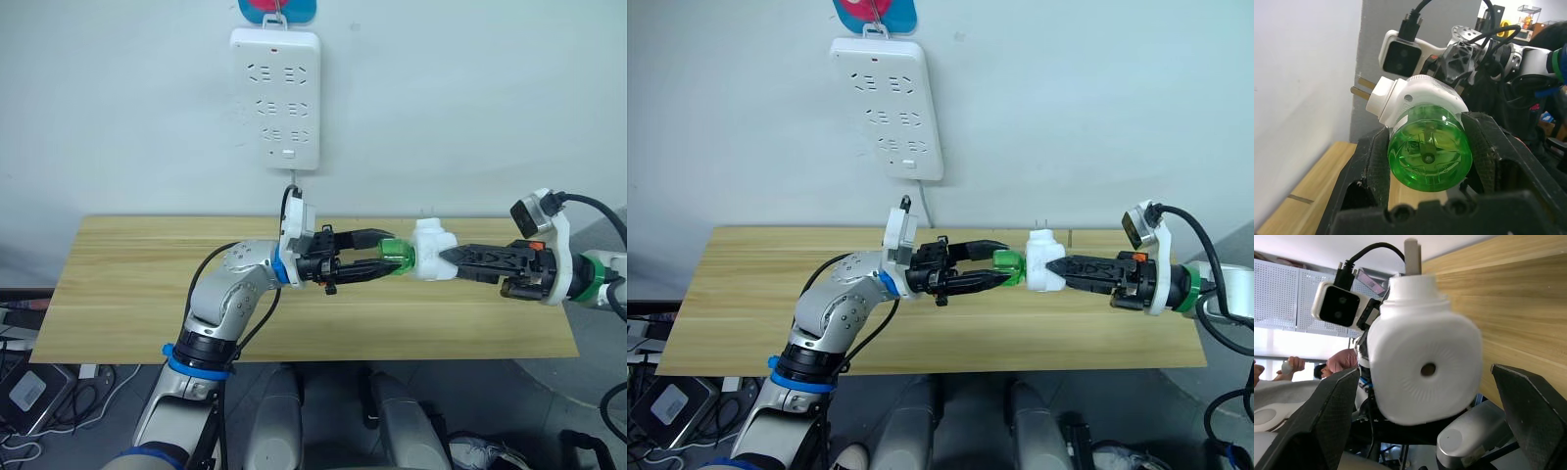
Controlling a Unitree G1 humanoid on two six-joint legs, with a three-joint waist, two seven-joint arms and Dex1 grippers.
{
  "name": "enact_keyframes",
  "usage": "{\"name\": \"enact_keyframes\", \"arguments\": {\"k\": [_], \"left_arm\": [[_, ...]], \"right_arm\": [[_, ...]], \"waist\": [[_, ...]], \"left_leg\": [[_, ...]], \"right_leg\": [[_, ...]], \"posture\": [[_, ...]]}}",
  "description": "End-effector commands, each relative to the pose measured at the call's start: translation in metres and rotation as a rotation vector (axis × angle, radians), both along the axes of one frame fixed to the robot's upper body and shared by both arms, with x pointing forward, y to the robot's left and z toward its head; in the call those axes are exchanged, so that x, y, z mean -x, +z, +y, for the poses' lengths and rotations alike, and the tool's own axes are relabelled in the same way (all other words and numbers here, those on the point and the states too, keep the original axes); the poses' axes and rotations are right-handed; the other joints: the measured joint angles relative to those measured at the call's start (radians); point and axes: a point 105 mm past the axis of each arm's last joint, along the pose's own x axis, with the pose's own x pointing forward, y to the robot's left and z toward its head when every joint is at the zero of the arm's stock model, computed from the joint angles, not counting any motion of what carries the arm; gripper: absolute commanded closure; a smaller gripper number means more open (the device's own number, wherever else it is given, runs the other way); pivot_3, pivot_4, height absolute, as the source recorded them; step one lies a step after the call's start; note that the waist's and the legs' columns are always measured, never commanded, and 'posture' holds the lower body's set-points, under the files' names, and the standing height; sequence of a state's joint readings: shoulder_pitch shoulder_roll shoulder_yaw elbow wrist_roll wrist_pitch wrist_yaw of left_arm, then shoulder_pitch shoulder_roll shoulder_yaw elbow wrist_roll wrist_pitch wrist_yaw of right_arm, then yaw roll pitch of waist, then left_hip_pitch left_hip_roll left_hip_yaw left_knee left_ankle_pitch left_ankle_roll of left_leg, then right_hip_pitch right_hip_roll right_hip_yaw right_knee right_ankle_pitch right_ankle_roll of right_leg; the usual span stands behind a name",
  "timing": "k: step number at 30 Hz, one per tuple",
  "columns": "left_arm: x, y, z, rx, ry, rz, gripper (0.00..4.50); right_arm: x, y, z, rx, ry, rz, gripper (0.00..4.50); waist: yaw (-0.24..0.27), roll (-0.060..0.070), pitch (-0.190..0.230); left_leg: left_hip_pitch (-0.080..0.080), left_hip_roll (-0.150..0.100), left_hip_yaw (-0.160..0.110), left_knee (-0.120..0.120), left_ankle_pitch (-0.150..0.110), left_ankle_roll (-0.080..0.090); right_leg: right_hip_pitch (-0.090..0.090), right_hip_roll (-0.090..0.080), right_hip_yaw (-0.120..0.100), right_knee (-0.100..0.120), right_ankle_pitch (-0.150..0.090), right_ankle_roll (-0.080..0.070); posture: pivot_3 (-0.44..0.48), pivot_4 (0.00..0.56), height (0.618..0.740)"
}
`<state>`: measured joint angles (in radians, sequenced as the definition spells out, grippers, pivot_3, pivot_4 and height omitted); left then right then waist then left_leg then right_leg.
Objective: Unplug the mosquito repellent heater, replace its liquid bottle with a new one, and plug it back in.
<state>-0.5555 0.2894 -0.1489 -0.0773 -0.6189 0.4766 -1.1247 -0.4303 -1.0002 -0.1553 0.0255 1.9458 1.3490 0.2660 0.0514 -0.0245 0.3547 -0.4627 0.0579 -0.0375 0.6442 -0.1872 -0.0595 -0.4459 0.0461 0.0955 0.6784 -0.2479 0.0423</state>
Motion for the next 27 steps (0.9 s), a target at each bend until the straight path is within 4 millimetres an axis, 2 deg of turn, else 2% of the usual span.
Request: {"name": "enact_keyframes", "arguments": {"k": [1,4,7,9,11,16,18,20,23,24,27], "left_arm": [[0.014,0.011,-0.004,0.026,-0.055,-0.045,2.29],[0.014,0.011,-0.004,0.024,-0.052,-0.043,2.29],[0.015,0.011,-0.004,0.024,-0.051,-0.042,2.29],[0.015,0.011,-0.005,0.024,-0.05,-0.042,2.29],[0.015,0.01,-0.005,0.023,-0.048,-0.042,2.29],[0.013,0.008,-0.006,0.005,-0.03,-0.046,2.29],[0.013,0.007,-0.006,0.001,-0.031,-0.045,1.58],[0.013,0.006,-0.004,-0.016,-0.03,-0.052,1.11],[0.013,0.006,0.0,-0.059,-0.017,-0.094,0.15],[0.013,0.005,0.001,-0.095,-0.016,-0.129,0.0],[0.014,-0.004,0.003,-0.228,-0.002,-0.248,0.0]], "right_arm": [[0.002,0.014,0.005,-0.027,0.025,-0.051,0.04],[0.004,0.014,0.007,-0.022,0.047,-0.056,0.04],[0.005,0.016,0.008,-0.039,0.06,-0.06,0.51],[0.006,0.017,0.008,-0.041,0.068,-0.063,1.16],[0.008,0.019,0.009,-0.043,0.079,-0.066,1.54],[0.005,0.019,0.01,-0.035,0.05,-0.085,1.54],[0.003,0.018,0.009,-0.031,0.034,-0.087,1.54],[0.001,0.016,0.008,-0.018,0.008,-0.087,1.55],[-0.003,0.012,0.005,0.011,-0.04,-0.082,1.55],[-0.005,0.01,0.003,0.023,-0.067,-0.08,1.55],[-0.012,0.006,0.001,0.058,-0.129,-0.08,1.55]], "waist": [[0.0,0.0,0.0],[0.001,0.0,0.0],[0.001,0.0,0.0],[0.001,0.0,0.0],[0.001,0.0,0.0],[0.002,0.0,0.0],[0.002,0.0,0.0],[0.002,0.0,0.0],[0.003,0.0,0.0],[0.003,0.0,0.0],[0.002,0.0,0.0]], "left_leg": [[0.0,0.0,0.0,0.0,0.0,0.0],[0.0,0.0,0.0,0.0,0.0,0.0],[0.0,0.0,0.0,0.0,0.0,0.0],[0.0,0.0,0.0,0.0,0.0,0.0],[0.0,0.0,0.0,0.0,0.0,0.0],[0.0,0.0,0.0,0.0,0.0,0.0],[0.0,0.0,0.0,0.0,0.0,0.0],[0.0,0.0,-0.001,0.0,0.0,0.0],[0.0,0.0,0.0,0.0,0.0,0.0],[0.0,0.0,0.0,0.0,0.0,0.0],[0.0,0.0,0.0,0.0,0.0,0.0]], "right_leg": [[0.0,0.0,0.0,0.0,0.0,0.0],[0.0,0.0,0.0,0.0,0.0,0.0],[0.0,0.0,0.0,0.0,0.0,0.0],[0.0,0.0,0.0,0.0,0.0,0.0],[0.0,0.0,0.0,0.0,0.0,0.0],[0.0,0.0,0.0,0.0,0.0,0.0],[0.0,0.0,0.0,0.0,0.0,0.0],[0.0,0.0,-0.001,0.0,0.0,0.0],[0.0,0.0,-0.001,0.0,0.0,0.0],[0.0,0.0,-0.001,0.0,0.0,0.0],[0.0,0.0,0.0,0.0,0.0,0.0]], "posture": [[0.209,0.352,0.74],[0.211,0.35,0.74],[0.213,0.349,0.74],[0.212,0.347,0.74],[0.212,0.346,0.74],[0.215,0.34,0.74],[0.215,0.34,0.74],[0.216,0.335,0.74],[0.218,0.329,0.74],[0.218,0.329,0.74],[0.222,0.325,0.74]]}}
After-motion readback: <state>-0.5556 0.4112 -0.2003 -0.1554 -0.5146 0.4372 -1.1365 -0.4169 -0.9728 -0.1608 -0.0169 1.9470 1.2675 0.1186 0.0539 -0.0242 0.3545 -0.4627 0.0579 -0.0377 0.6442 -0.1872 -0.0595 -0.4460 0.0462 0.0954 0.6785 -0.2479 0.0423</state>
